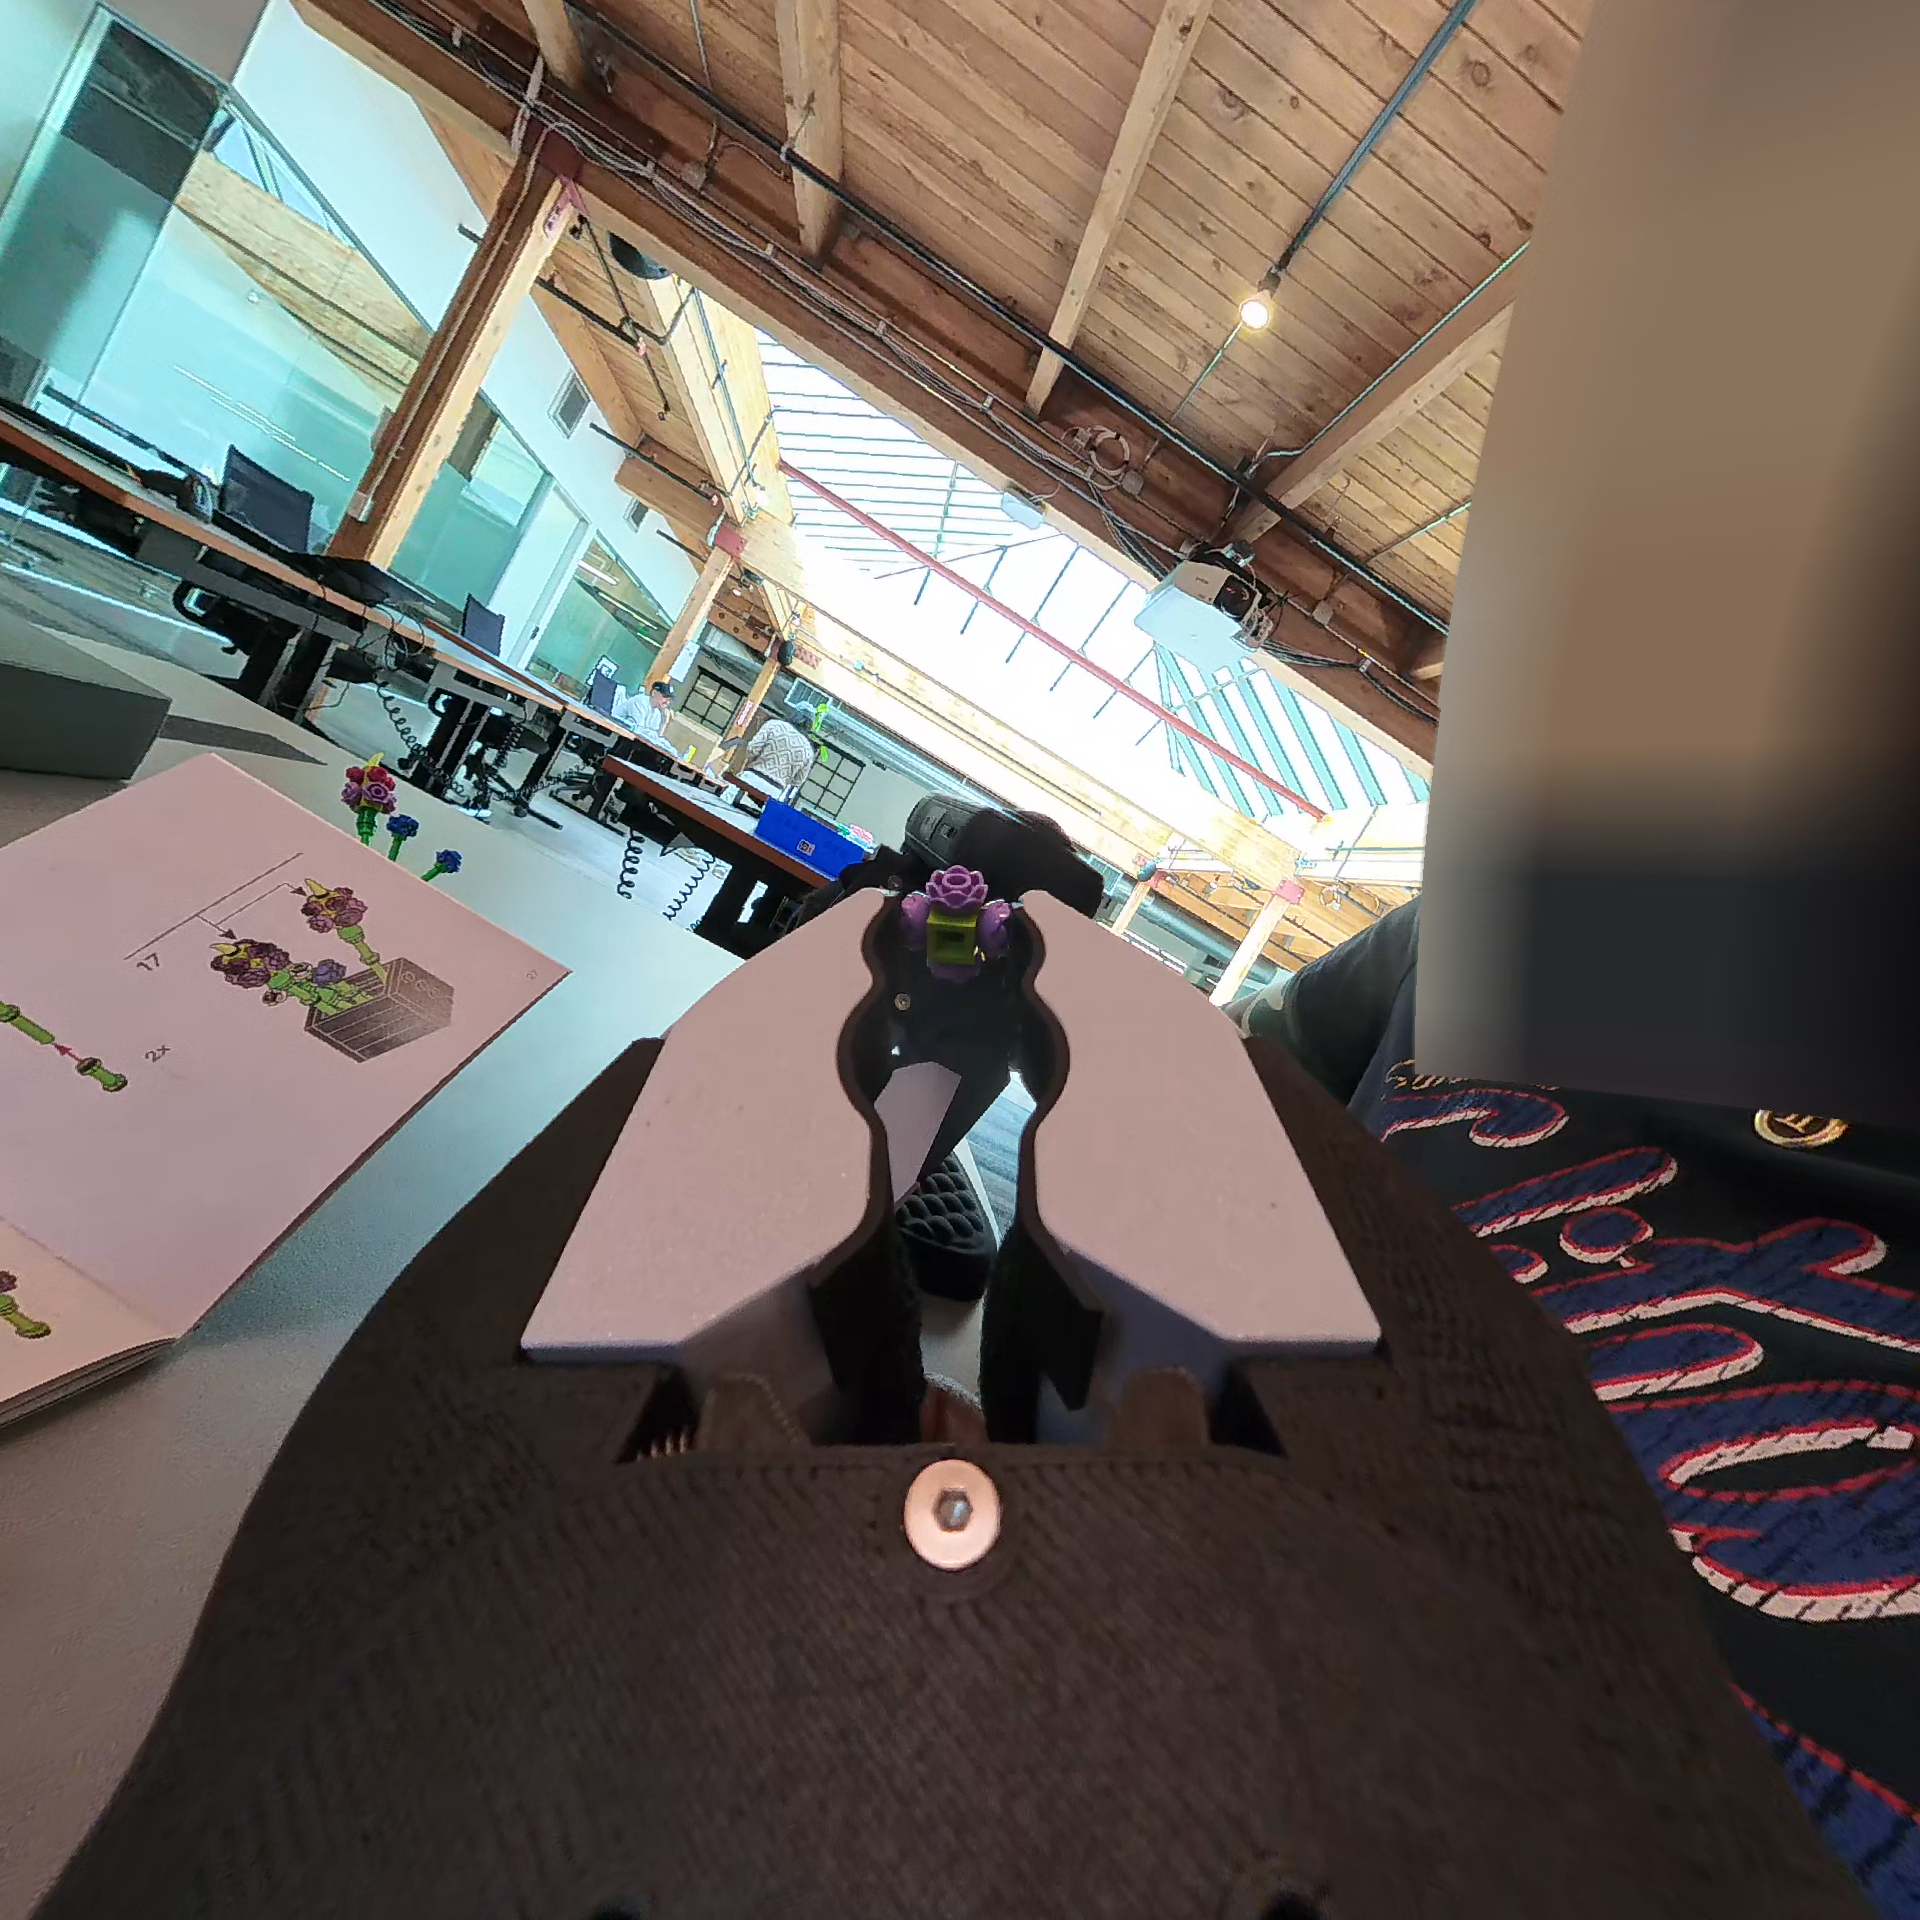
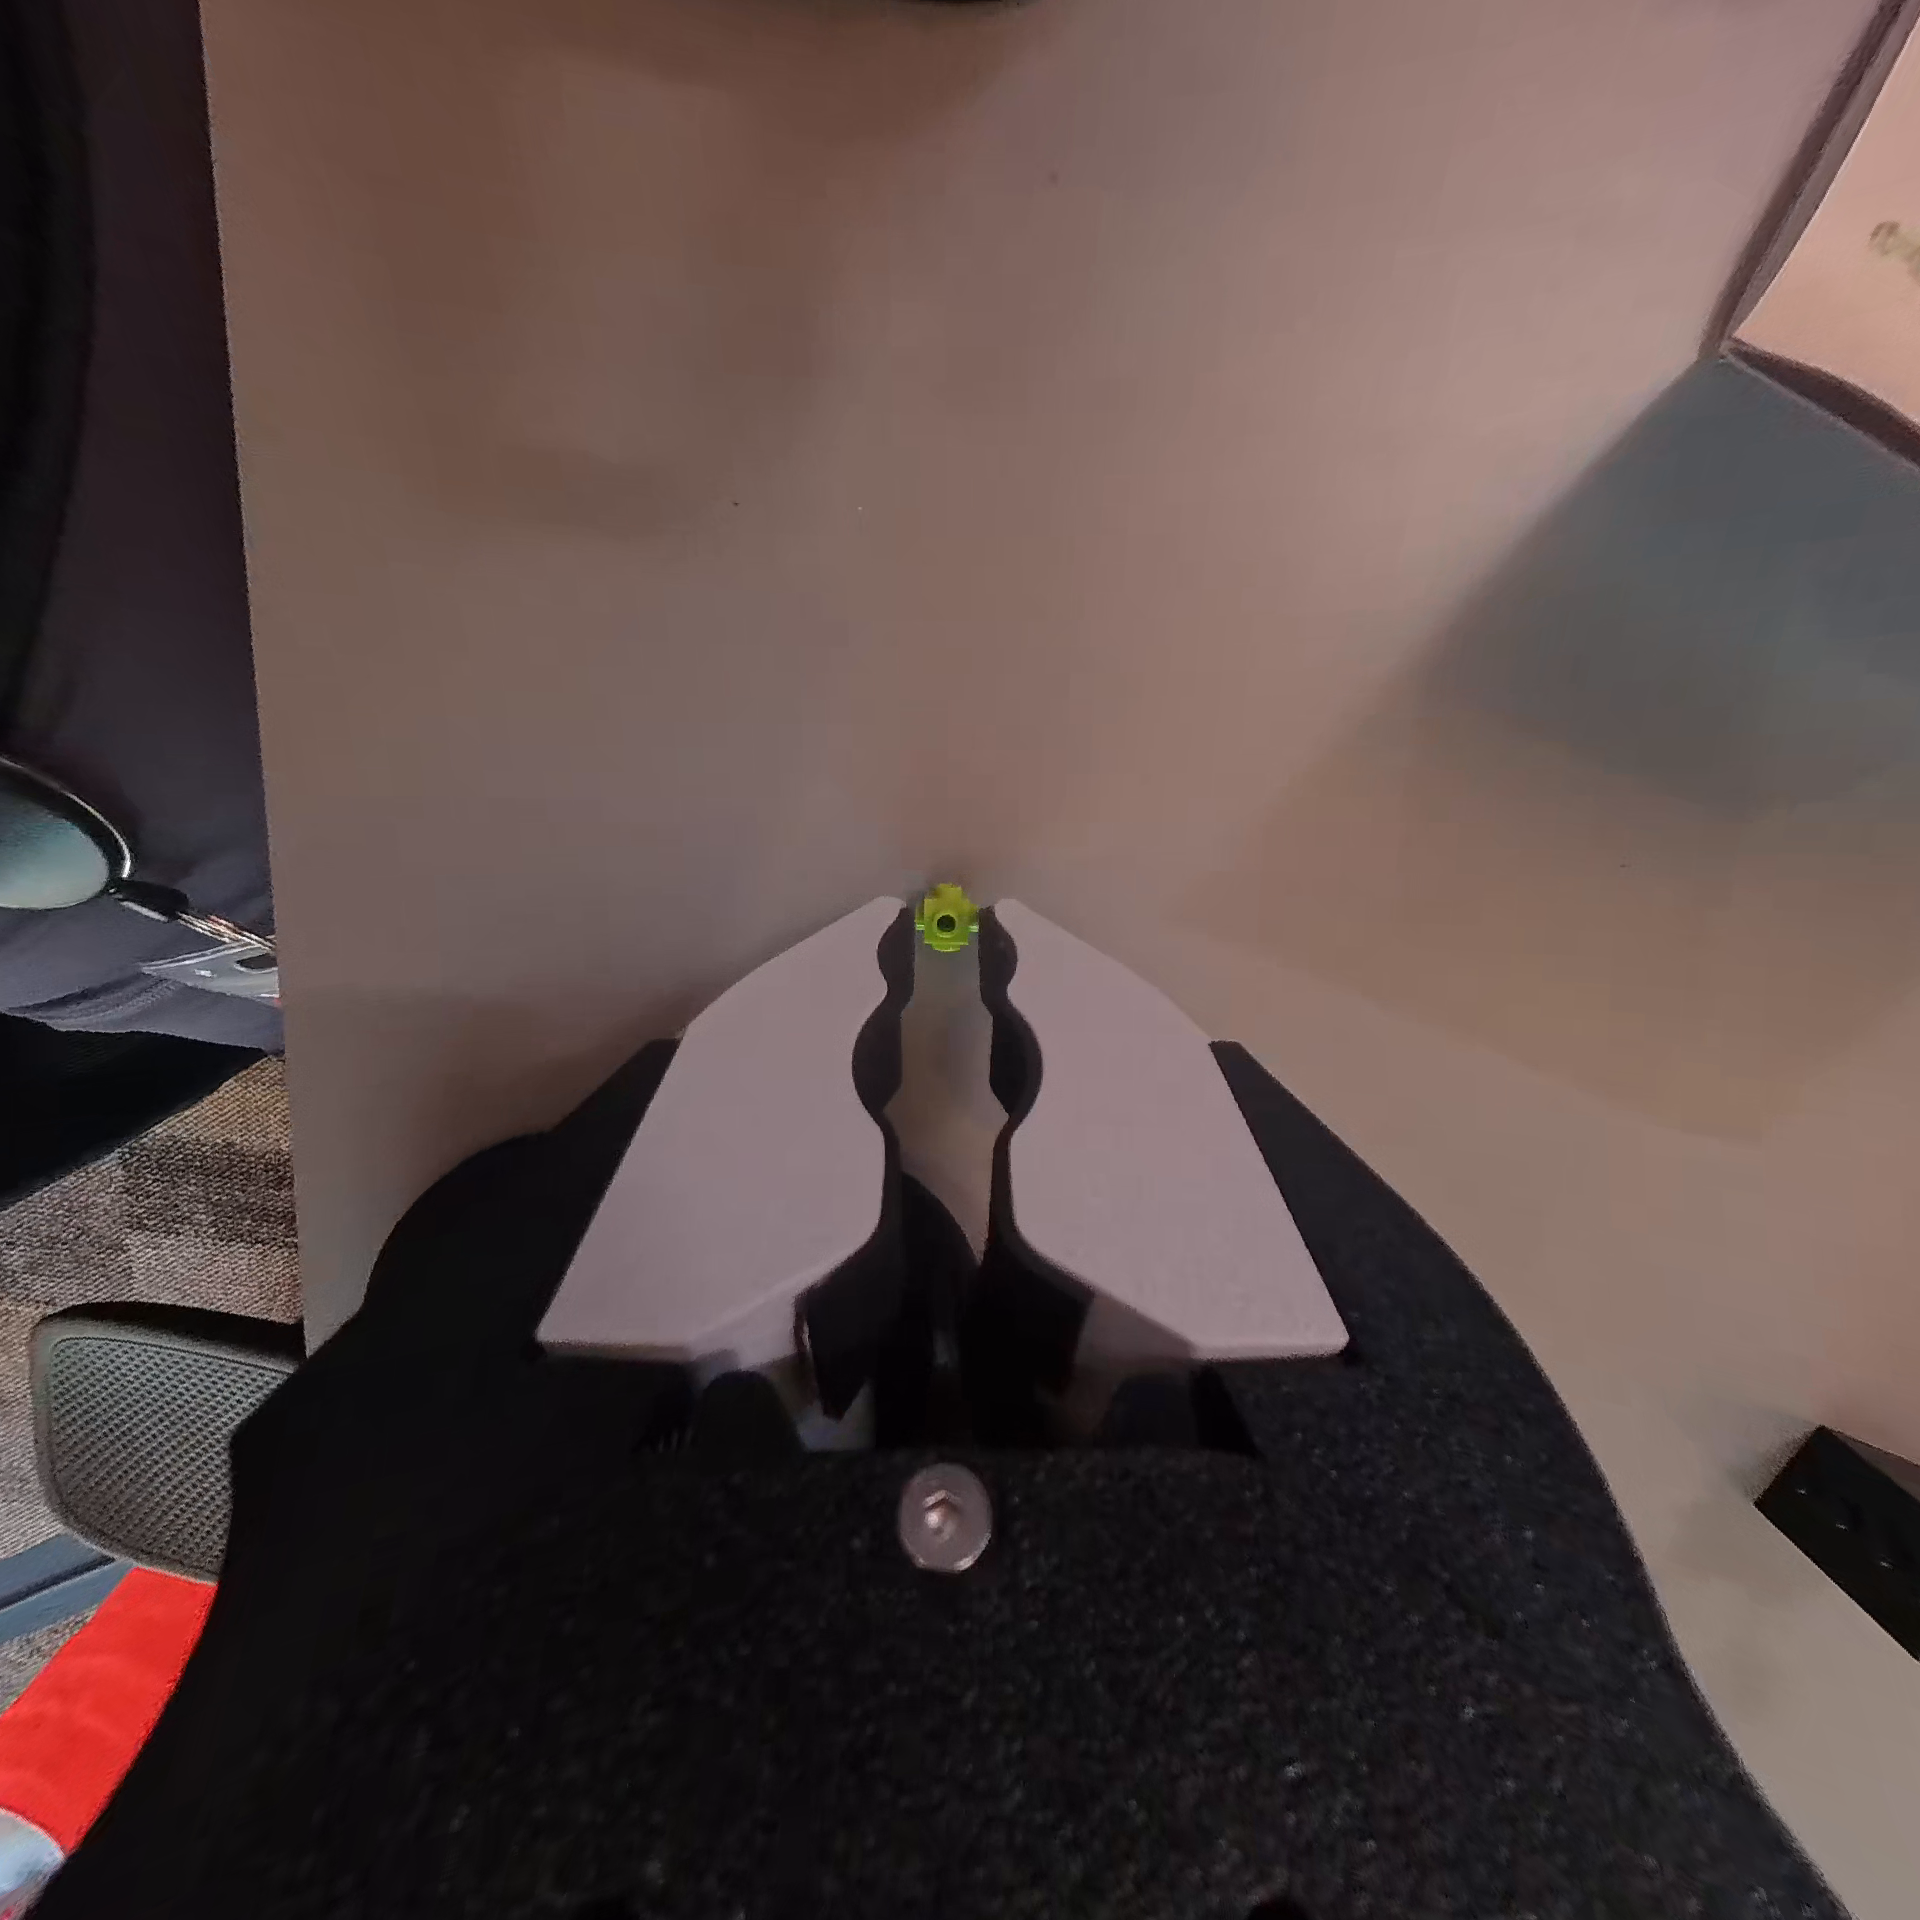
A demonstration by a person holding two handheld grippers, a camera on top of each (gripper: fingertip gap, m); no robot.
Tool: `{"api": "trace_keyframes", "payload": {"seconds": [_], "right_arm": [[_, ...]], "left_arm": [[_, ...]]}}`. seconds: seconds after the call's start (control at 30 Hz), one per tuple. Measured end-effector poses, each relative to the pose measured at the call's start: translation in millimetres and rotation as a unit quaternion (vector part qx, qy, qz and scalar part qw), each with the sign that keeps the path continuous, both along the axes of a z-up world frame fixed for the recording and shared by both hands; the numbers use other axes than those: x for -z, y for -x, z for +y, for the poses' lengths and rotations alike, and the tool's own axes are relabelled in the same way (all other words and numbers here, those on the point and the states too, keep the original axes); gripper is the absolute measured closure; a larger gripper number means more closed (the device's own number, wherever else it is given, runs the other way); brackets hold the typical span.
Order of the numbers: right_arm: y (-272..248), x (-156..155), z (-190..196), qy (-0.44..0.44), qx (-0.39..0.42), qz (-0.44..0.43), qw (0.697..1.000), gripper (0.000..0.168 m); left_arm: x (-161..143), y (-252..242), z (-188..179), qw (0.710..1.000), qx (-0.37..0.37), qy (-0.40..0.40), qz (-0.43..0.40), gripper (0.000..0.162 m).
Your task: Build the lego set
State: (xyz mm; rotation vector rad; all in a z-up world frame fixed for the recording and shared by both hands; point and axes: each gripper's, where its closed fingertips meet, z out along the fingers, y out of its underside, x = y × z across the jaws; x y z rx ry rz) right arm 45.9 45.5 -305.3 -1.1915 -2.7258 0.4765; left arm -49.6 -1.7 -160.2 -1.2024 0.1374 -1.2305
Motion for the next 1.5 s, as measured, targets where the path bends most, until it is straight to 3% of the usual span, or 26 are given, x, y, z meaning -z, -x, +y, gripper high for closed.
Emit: {"api": "trace_keyframes", "payload": {"seconds": [0.1, 0.2, 0.3, 0.4, 0.57, 0.8, 1.5], "right_arm": [[7.1, -9.4, -1.8, 0.012, -0.003, 0.038, 0.999, 0.157], [31.6, -52.3, -15.2, 0.058, -0.042, 0.191, 0.979, 0.157], [51.8, -120.3, -37.3, 0.081, -0.106, 0.413, 0.901, 0.157], [60.5, -145.2, -48.8, 0.038, -0.142, 0.5, 0.854, 0.157], [65.5, -150.6, -66.5, -0.01, -0.186, 0.532, 0.826, 0.157], [64.4, -144.5, -67.4, -0.054, -0.195, 0.533, 0.821, 0.157], [55.0, -134.2, -69.8, 0.002, -0.221, 0.51, 0.831, 0.157]], "left_arm": [[0.3, -0.9, -0.3, 1.0, 0.002, 0.0, 0.002, 0.143], [0.2, -2.9, -1.5, 1.0, 0.01, -0.002, 0.005, 0.143], [-2.2, -9.5, -6.9, 0.999, 0.046, -0.006, -0.007, 0.143], [-2.7, -21.2, -14.4, 0.994, 0.11, 0.0, -0.025, 0.143], [2.8, -32.9, -16.3, 0.987, 0.157, 0.023, -0.022, 0.143], [6.9, -38.7, -15.4, 0.984, 0.175, 0.037, -0.015, 0.143], [14.7, -50.8, -16.4, 0.978, 0.203, 0.056, 0.012, 0.143]]}}
